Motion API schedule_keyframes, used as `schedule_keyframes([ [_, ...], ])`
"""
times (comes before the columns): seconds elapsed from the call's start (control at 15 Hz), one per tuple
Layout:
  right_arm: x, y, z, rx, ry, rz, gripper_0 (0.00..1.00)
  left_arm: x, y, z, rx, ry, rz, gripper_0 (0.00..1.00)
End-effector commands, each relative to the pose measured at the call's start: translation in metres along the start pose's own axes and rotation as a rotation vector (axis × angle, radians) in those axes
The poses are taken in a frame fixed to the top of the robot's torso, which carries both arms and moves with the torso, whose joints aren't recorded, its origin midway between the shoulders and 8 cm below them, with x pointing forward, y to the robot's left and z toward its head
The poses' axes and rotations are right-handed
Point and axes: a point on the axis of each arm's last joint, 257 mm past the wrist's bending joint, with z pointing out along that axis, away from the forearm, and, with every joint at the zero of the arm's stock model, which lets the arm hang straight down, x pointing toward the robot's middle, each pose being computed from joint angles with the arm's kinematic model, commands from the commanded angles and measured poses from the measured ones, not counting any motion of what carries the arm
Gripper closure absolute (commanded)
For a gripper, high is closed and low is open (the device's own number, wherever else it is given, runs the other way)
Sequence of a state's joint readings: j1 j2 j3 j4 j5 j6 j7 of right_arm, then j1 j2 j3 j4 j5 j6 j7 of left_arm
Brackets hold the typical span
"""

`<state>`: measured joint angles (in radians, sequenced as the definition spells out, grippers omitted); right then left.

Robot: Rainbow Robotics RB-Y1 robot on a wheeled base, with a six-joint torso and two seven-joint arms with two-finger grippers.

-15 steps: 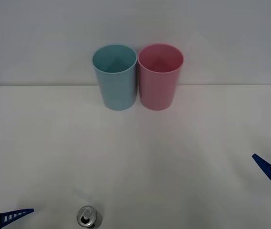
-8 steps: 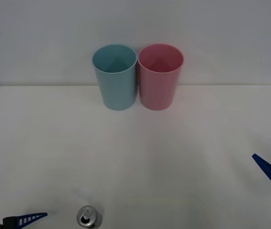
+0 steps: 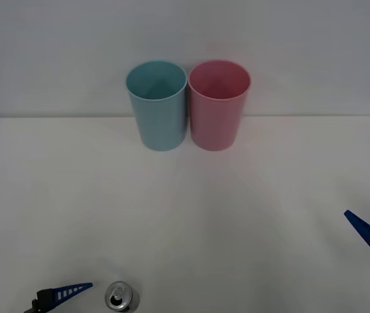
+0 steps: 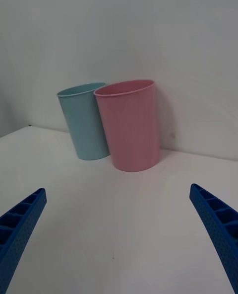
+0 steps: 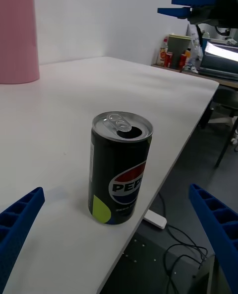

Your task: Grasp the object on the table and drop it into the matching bin: aluminum can to the light blue bin, PET bottle to the pink bin.

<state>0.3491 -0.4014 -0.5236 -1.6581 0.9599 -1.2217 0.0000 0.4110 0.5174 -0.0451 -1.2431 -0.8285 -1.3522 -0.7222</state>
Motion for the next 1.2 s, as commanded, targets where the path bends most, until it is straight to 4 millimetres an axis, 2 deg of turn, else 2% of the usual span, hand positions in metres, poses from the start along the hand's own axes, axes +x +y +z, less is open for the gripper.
schedule_keyframes([
  [0.07,0.0,0.0,0.0,0.0,0.0,0.0,0.0,0.004,0.0,0.012,0.004,-0.006,-0.001,0.0],
  [0.8,0.0,0.0,0.0,0.0,0.0,0.0,0.0,0.011,0.001,0.063,0.028,-0.038,-0.002,0.0],
  [1.07,0.0,0.0,0.0,0.0,0.0,0.0,0.0,0.011,-0.002,0.069,0.029,-0.047,-0.008,0.0],
  [1.13,0.0,0.0,0.0,0.0,0.0,0.0,0.0,0.011,-0.002,0.069,0.029,-0.047,-0.008,0.04],
  [1.2,0.0,0.0,0.0,0.0,0.0,0.0,0.0,0.011,-0.002,0.069,0.029,-0.047,-0.008,0.4],
])
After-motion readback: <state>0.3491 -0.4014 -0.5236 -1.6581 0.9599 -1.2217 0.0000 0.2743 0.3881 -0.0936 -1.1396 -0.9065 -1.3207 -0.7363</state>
